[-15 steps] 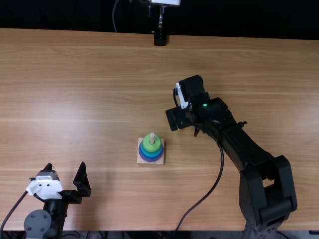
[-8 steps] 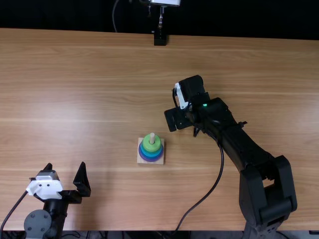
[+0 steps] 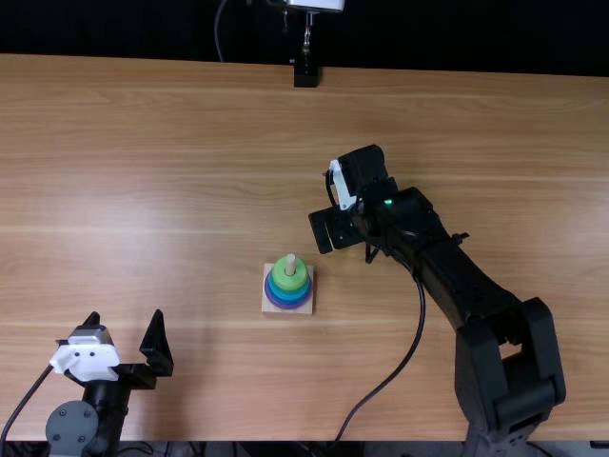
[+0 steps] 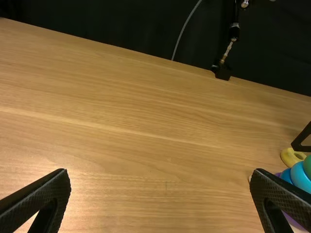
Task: Build the Hanoi tower: stack the rings onto the peg from bottom to top in this color order: purple, dark blue, light blue, dark green, light green, yellow, orange.
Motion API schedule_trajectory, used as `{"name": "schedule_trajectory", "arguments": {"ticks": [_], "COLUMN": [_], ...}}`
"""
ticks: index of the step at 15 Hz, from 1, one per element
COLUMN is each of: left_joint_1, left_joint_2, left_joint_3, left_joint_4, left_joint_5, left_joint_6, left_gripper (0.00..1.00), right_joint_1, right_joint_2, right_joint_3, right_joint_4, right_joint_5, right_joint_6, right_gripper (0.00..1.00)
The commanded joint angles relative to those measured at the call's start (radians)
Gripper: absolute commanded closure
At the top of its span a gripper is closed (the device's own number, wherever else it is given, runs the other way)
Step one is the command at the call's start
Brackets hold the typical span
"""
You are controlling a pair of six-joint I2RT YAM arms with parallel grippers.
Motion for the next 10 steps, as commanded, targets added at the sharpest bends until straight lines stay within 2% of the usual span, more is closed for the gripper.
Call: {"name": "schedule_trajectory", "arguments": {"ticks": [1,10], "left_joint_1": [0.002,0.002], "left_joint_2": [-0.012,-0.012], "left_joint_3": [-0.055,-0.055], "left_joint_4": [-0.018,-0.018], "left_joint_5": [0.012,0.012], "left_joint_6": [0.004,0.004], "left_gripper": [0.0,0.0], "right_joint_1": [0.023,0.026], "right_joint_2": [-0.036,-0.006], "right_joint_3": [0.018,0.012], "right_joint_4": [-0.001,-0.001], "right_joint_5": [-0.005,-0.003], "right_joint_6": [0.005,0.004], "right_gripper": [0.0,0.0]}}
